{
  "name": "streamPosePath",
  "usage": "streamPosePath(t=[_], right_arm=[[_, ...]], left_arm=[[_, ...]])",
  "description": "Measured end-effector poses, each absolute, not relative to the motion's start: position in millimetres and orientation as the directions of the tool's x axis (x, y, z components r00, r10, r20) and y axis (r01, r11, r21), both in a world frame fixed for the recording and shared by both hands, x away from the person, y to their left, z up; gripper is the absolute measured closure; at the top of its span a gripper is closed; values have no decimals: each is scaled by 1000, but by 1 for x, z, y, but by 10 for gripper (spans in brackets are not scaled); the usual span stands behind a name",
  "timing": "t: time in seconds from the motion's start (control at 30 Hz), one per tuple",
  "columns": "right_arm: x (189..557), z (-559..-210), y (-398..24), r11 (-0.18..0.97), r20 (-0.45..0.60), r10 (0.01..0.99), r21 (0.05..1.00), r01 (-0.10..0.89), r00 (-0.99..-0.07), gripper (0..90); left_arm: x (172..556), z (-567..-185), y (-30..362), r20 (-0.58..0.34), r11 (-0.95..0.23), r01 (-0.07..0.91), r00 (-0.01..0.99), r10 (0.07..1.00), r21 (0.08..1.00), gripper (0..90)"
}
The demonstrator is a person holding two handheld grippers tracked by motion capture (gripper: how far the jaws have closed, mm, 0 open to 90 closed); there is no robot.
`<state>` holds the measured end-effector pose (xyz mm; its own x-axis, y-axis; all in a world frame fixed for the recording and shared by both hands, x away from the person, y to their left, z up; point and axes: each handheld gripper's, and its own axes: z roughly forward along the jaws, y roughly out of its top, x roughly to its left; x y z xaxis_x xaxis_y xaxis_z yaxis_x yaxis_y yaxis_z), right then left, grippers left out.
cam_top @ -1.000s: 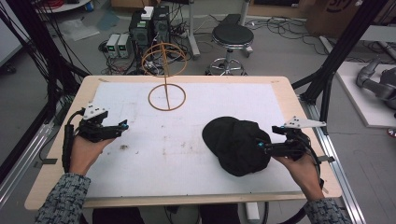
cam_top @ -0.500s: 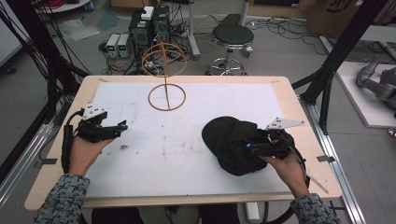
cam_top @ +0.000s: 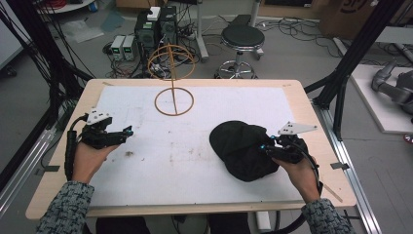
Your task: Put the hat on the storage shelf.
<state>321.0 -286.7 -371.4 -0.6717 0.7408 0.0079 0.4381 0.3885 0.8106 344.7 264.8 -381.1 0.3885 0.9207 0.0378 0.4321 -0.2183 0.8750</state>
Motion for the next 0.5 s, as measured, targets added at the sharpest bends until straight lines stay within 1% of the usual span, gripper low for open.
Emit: streamPosePath(t=[0.23, 0.3, 0.4, 0.5], right_arm=[[328, -367, -284, 374, 4, 721, 840, 394, -693, 765], [335, -360, -280, 352, 16, 719, 853, 385, -694, 784], [340, -355, -277, 338, 19, 718, 865, 372, -696, 797], [349, -341, -273, 312, 22, 717, 883, 350, -696, 801]], left_arm=[[344, -382, 269, 33, -213, 437, 382, 924, 874, 203], [344, -383, 269, 35, -213, 438, 380, 924, 873, 203], [343, -383, 270, 31, -208, 437, 378, 925, 875, 203], [343, -383, 271, 32, -207, 436, 374, 927, 876, 203]])
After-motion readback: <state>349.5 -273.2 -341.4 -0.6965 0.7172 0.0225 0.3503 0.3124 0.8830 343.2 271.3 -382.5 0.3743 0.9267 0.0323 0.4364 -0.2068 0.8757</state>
